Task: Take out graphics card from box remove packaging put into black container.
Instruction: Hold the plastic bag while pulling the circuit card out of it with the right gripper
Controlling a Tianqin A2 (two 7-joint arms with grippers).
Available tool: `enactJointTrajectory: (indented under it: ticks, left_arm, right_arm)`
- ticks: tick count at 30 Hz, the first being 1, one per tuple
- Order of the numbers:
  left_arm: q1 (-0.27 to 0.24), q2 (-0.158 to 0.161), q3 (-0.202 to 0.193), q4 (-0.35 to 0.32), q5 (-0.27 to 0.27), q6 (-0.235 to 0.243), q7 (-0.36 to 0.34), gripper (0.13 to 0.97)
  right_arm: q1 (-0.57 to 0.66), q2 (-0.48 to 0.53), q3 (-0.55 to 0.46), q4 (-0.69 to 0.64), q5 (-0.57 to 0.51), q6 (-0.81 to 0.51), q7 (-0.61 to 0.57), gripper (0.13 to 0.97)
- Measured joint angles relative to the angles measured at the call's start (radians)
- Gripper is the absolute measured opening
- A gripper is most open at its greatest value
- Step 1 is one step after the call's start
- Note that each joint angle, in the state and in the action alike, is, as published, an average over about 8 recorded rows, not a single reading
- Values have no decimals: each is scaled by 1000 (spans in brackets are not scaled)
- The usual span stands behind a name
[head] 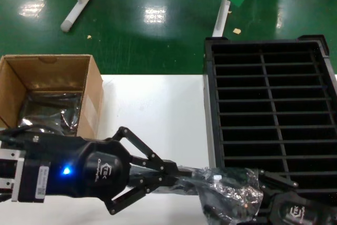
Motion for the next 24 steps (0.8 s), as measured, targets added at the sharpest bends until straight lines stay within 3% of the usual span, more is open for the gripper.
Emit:
enactJointTrajectory:
  ticks: [14, 24]
  left_arm:
    - [-3, 4, 10, 11, 12, -1, -2, 142]
    - [-40, 30, 39, 24, 33, -4, -14, 142]
  right_arm:
    - [10, 6, 7, -19, 11, -11, 11, 458]
    - [22, 10, 6, -36, 16, -28, 15, 298]
